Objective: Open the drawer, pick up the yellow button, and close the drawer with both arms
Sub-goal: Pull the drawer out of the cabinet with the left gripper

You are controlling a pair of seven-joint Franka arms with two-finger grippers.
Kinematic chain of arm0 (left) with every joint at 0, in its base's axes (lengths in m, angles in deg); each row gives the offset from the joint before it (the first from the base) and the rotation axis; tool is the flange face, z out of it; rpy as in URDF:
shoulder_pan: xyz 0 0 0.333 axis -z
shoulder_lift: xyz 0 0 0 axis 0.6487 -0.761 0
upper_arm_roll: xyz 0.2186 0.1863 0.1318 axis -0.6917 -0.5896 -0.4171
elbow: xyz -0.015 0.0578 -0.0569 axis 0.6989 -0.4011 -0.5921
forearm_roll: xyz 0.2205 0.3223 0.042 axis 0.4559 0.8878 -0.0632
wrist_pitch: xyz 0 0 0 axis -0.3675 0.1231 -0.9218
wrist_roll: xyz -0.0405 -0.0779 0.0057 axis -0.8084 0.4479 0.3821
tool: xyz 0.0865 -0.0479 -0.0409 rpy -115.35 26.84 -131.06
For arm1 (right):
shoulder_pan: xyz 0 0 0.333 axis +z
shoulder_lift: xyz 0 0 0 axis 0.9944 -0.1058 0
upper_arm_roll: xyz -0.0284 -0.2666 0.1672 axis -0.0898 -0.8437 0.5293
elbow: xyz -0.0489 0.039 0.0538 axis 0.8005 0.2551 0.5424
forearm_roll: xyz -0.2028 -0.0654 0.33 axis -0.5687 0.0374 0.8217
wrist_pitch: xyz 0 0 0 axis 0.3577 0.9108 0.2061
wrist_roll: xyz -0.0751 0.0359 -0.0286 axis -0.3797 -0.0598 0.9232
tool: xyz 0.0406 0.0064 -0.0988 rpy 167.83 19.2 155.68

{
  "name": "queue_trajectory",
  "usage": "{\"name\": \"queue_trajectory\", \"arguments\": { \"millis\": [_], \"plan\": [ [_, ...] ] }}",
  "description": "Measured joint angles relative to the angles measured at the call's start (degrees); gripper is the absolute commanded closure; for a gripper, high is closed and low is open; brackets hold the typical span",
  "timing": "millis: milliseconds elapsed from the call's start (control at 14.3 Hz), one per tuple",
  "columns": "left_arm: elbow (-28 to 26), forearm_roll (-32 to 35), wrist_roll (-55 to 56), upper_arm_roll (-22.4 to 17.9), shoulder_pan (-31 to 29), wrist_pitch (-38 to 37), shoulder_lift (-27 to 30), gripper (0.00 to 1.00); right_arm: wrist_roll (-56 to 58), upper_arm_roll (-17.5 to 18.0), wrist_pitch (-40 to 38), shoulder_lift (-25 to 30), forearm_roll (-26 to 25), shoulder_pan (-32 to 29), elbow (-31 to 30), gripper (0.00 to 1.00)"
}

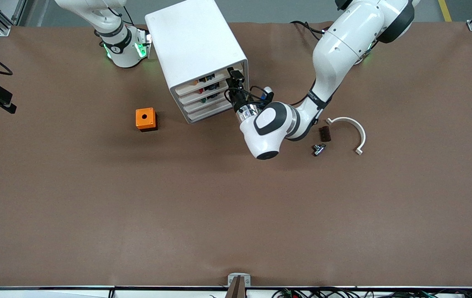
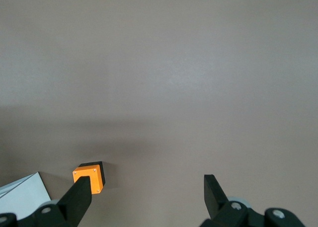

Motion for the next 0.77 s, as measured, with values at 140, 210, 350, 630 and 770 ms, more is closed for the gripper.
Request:
{"name": "queue_trajectory", "arguments": {
  "millis": [140,210,350,630,770],
  "plan": [
    [-0.13,0.0,0.02,0.0,0.77,0.0,-0.01,0.6,0.02,0.0,-0.01,0.0,0.0,0.0,0.0,0.0],
    [-0.13,0.0,0.05,0.0,1.06,0.0,-0.01,0.65,0.02,0.0,-0.01,0.0,0.0,0.0,0.0,0.0],
    [-0.13,0.0,0.06,0.0,1.4,0.0,-0.01,0.73,0.04,0.0,-0.03,0.0,0.0,0.0,0.0,0.0],
    [-0.16,0.0,0.08,0.0,1.95,0.07,-0.02,0.84,0.05,0.0,-0.04,0.0,0.0,0.0,0.0,0.0],
    [-0.21,0.0,0.08,0.0,1.97,0.1,-0.02,0.88,0.06,0.0,-0.05,0.0,0.0,0.0,0.0,0.0]
  ]
}}
